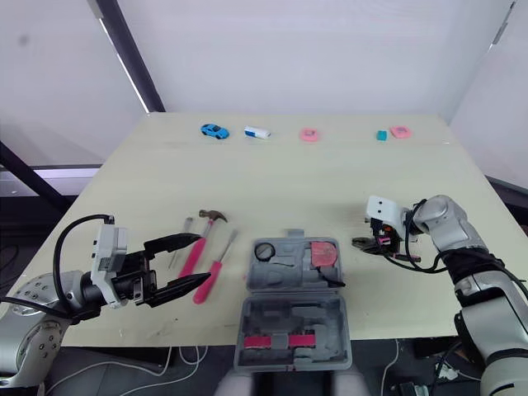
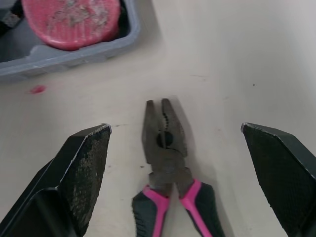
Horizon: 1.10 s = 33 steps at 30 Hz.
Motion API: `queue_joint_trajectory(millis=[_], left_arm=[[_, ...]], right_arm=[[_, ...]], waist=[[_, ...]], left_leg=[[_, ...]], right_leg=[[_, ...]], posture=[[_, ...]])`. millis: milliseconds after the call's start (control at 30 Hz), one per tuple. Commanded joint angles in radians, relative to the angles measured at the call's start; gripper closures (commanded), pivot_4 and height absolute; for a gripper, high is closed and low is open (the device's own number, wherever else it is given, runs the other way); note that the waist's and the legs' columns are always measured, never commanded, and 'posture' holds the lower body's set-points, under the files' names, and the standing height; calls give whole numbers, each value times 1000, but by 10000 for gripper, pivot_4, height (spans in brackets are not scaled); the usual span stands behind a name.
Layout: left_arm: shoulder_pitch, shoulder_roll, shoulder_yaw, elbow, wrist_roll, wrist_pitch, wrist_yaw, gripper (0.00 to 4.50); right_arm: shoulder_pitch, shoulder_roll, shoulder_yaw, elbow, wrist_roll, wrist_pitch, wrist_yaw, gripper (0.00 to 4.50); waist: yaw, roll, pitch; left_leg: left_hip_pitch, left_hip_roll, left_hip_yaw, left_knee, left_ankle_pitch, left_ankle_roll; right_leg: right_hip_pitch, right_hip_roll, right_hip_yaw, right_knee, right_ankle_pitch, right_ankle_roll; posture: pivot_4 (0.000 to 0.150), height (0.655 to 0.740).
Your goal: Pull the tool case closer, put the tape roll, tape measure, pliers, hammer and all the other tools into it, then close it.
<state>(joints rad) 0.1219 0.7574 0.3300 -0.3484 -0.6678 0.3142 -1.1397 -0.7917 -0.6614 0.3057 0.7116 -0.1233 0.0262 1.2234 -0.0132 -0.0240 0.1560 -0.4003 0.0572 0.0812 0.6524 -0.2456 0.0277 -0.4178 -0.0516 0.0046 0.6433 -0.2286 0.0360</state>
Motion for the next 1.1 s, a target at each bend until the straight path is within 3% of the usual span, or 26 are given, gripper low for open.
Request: queue_joint_trajectory(millis=[33, 1100], left_arm=[[1, 8, 14, -19, 1, -21, -5, 0], [-9, 24, 13, 1, 11, -23, -33, 0]], right_arm=[[-13, 0, -10, 10, -5, -18, 4, 556], [-159, 96, 68, 239, -155, -60, 8, 556]], waist=[[-1, 0, 0], [-4, 0, 0]], left_leg=[[0, 0, 0, 0, 0, 0], [0, 0, 1, 0, 0, 0]], right_leg=[[0, 0, 0, 0, 0, 0], [0, 0, 1, 1, 0, 0]], posture=[[1500, 7395], [1500, 7395]])
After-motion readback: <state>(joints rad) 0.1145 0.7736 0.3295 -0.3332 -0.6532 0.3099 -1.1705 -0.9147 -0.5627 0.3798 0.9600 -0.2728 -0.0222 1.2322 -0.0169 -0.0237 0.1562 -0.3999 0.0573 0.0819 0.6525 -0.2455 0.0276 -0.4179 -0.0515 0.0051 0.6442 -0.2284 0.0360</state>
